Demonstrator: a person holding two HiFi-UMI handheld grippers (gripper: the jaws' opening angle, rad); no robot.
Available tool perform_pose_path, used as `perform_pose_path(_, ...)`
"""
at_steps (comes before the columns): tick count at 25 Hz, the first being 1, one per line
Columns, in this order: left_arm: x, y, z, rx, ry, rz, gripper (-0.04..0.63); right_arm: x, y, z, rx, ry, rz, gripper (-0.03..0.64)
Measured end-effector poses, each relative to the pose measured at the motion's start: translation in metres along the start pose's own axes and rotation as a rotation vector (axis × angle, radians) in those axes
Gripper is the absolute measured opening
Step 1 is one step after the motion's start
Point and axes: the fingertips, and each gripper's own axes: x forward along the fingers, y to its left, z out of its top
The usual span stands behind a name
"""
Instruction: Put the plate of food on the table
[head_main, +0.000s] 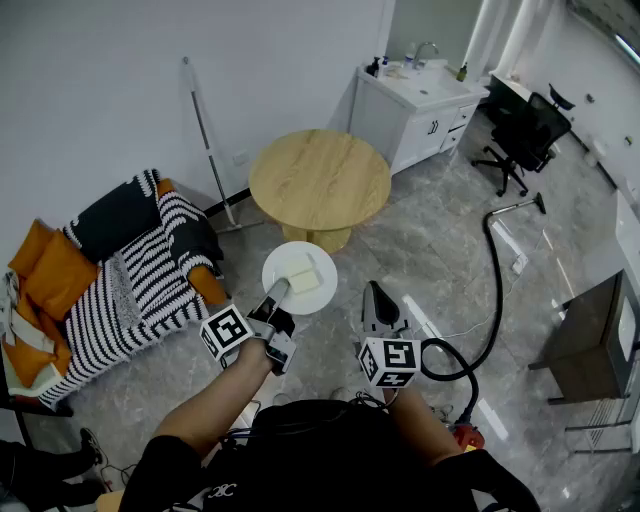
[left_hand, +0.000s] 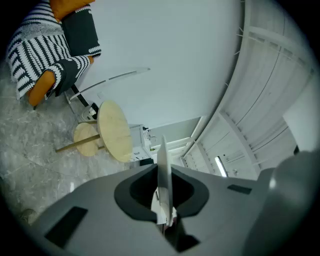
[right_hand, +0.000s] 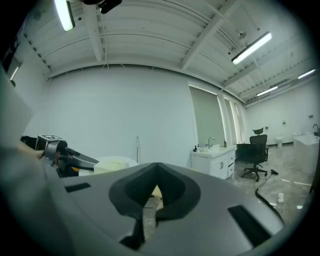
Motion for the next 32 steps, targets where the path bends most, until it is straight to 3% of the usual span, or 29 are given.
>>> perform_pose_path(10,0.009,0.003,-0.001,0.012,0.036,-0.013,0.026,0.016,0.007,0.007,-0.009,-0.053,-0.01,0.008)
perform_pose_path(18,0.001,-0.003,-0.019,0.006,0.047,-0.01,0.026,0.001,-0.002,0.001,0.013,-0.035,-0.049,0.008)
perform_pose_path(32,0.023,-0.004,-0.059,0.004,0.065,-0.011,0.028,-0.011,-0.035,-0.016,-0.009,-0.017,-0.036,0.008)
